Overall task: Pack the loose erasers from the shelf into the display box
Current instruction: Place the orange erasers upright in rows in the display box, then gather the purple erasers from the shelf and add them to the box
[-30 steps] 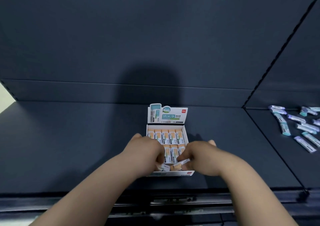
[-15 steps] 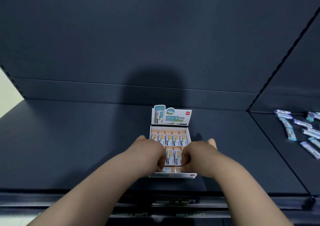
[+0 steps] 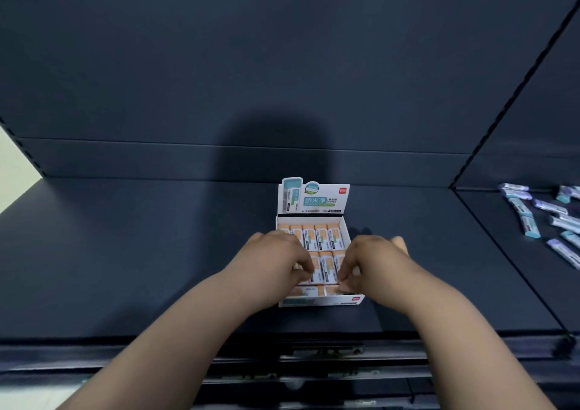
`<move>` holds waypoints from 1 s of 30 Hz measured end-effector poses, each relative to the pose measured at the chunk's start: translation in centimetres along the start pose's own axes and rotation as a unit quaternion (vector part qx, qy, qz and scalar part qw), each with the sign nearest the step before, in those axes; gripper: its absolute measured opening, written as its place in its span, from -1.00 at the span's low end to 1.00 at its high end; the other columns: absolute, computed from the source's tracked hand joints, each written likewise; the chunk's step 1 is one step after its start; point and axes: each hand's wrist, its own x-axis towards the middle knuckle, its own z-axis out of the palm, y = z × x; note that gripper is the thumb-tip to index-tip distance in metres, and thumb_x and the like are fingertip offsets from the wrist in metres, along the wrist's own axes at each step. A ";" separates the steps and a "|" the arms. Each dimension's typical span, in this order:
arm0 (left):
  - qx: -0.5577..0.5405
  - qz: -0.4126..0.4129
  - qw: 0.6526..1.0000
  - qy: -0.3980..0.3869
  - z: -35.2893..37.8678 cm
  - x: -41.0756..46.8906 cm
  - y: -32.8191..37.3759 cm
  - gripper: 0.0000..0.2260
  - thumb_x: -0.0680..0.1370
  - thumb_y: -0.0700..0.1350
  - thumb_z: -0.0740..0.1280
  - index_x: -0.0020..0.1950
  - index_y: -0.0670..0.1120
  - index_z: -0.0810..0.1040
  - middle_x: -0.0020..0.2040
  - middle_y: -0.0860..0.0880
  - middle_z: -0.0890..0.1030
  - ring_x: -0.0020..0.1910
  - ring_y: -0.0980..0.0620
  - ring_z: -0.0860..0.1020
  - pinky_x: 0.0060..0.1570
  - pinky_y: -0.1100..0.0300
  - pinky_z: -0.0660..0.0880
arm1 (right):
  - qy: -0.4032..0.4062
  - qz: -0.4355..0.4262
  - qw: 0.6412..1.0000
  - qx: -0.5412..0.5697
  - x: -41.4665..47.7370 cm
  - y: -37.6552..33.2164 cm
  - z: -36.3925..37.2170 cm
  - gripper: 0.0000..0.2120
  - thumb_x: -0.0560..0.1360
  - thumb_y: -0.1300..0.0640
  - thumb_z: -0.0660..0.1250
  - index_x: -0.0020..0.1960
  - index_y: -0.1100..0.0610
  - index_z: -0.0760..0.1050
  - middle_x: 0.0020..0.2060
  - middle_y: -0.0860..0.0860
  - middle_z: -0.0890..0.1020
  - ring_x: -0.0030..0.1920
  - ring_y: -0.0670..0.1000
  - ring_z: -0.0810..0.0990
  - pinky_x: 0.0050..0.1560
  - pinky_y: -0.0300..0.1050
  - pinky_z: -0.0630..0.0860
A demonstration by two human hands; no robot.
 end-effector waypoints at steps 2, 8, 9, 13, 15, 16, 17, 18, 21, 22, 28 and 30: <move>0.021 0.013 0.999 0.031 -0.1 0.0 0.3 -0.74 0.56 0.08 0.19 0.23 0.13 0.49 0.22 0.14 0.49 0.26 0.11 0.35 0.22 0.16 0.23 | 0.038 -0.002 0.999 0.014 -0.5 0.3 0.0 -0.79 0.42 -0.07 0.37 0.06 -0.13 0.57 0.14 -0.16 0.48 0.21 -0.09 0.37 0.08 -0.15 0.12; 0.086 0.045 0.993 0.062 0.6 1.0 2.7 -0.51 0.59 0.15 0.09 0.49 0.08 0.10 0.50 0.05 0.18 0.47 0.04 0.12 0.41 0.13 0.02 | 0.097 0.005 0.995 0.028 -2.3 1.6 0.8 -0.38 0.45 -0.28 0.18 0.45 -0.18 0.12 0.51 -0.13 -0.02 0.50 -0.07 -0.09 0.40 -0.07 0.00; 0.093 0.045 0.993 0.055 0.9 1.2 3.1 -0.49 0.59 0.16 0.07 0.50 0.08 0.07 0.52 0.05 0.13 0.49 0.05 0.08 0.43 0.13 -0.01 | 0.094 0.008 0.995 0.028 -2.5 2.1 0.9 -0.35 0.45 -0.30 0.16 0.46 -0.17 0.07 0.52 -0.13 -0.07 0.50 -0.08 -0.14 0.41 -0.07 -0.02; 0.100 0.048 0.993 0.032 1.9 3.1 5.9 -0.48 0.59 0.15 0.06 0.51 0.07 0.03 0.53 0.03 0.09 0.50 0.05 0.03 0.44 0.12 -0.05 | 0.094 0.013 0.995 0.042 -3.6 5.3 1.1 -0.31 0.46 -0.30 0.14 0.49 -0.13 -0.01 0.52 -0.12 -0.11 0.50 -0.10 -0.20 0.43 -0.10 -0.05; 0.099 0.049 0.993 0.032 2.5 4.3 7.4 -0.48 0.59 0.15 0.08 0.51 0.06 0.03 0.53 0.03 0.10 0.50 0.04 0.04 0.45 0.12 -0.04 | 0.092 0.015 0.994 0.052 -4.1 7.3 1.0 -0.31 0.46 -0.31 0.13 0.49 -0.13 -0.02 0.52 -0.13 -0.11 0.50 -0.11 -0.22 0.44 -0.10 -0.08; 0.099 0.050 0.993 0.035 2.9 5.1 8.4 -0.48 0.59 0.15 0.08 0.51 0.06 0.03 0.53 0.03 0.11 0.50 0.04 0.04 0.46 0.12 -0.03 | 0.092 0.018 0.994 0.055 -4.4 8.6 1.0 -0.31 0.46 -0.31 0.13 0.49 -0.14 -0.02 0.52 -0.13 -0.11 0.49 -0.11 -0.23 0.44 -0.10 -0.09; 0.100 0.051 0.993 0.039 3.3 5.9 9.6 -0.48 0.59 0.15 0.08 0.51 0.06 0.03 0.52 0.03 0.11 0.50 0.05 0.04 0.47 0.11 -0.02 | 0.092 0.020 0.994 0.057 -4.7 10.1 0.9 -0.31 0.45 -0.32 0.12 0.49 -0.14 -0.02 0.52 -0.13 -0.10 0.49 -0.11 -0.23 0.45 -0.10 -0.10; 0.101 0.051 0.993 0.042 3.7 6.8 10.9 -0.48 0.59 0.15 0.07 0.51 0.07 0.03 0.52 0.04 0.11 0.50 0.05 0.03 0.47 0.11 -0.03 | 0.095 0.021 0.994 0.056 -5.0 11.6 0.8 -0.30 0.45 -0.33 0.12 0.49 -0.14 -0.01 0.52 -0.12 -0.09 0.49 -0.12 -0.23 0.45 -0.10 -0.10; 0.096 0.055 0.993 0.045 4.9 9.5 15.2 -0.47 0.59 0.15 0.07 0.51 0.07 0.01 0.52 0.04 0.11 0.50 0.06 0.02 0.47 0.11 -0.06 | 0.097 0.028 0.994 0.052 -6.1 16.7 0.2 -0.29 0.43 -0.34 0.12 0.49 -0.13 0.01 0.52 -0.12 -0.06 0.50 -0.11 -0.21 0.46 -0.10 -0.10; 0.091 0.055 0.993 0.045 5.4 10.5 16.9 -0.47 0.59 0.15 0.06 0.51 0.07 -0.01 0.53 0.04 0.10 0.50 0.06 0.02 0.47 0.11 -0.06 | 0.094 0.031 0.994 0.050 -6.6 18.7 -0.2 -0.30 0.43 -0.34 0.12 0.49 -0.13 0.01 0.52 -0.12 -0.06 0.50 -0.11 -0.21 0.46 -0.10 -0.10; 0.061 0.037 0.996 0.048 7.9 16.0 26.3 -0.45 0.59 0.16 0.05 0.52 0.06 -0.07 0.53 0.05 0.06 0.50 0.07 -0.01 0.48 0.10 -0.05 | 0.059 0.038 0.996 0.052 -9.4 29.7 -2.1 -0.30 0.44 -0.33 0.13 0.49 -0.14 0.00 0.52 -0.12 -0.03 0.50 -0.11 -0.20 0.49 -0.10 -0.11; 0.048 0.025 0.997 0.052 8.9 17.5 28.5 -0.45 0.59 0.16 0.05 0.52 0.06 -0.08 0.53 0.05 0.06 0.50 0.07 -0.01 0.48 0.11 -0.06 | 0.041 0.039 0.997 0.051 -10.0 32.6 -2.3 -0.30 0.45 -0.33 0.13 0.49 -0.13 0.00 0.52 -0.12 -0.04 0.50 -0.11 -0.19 0.48 -0.10 -0.10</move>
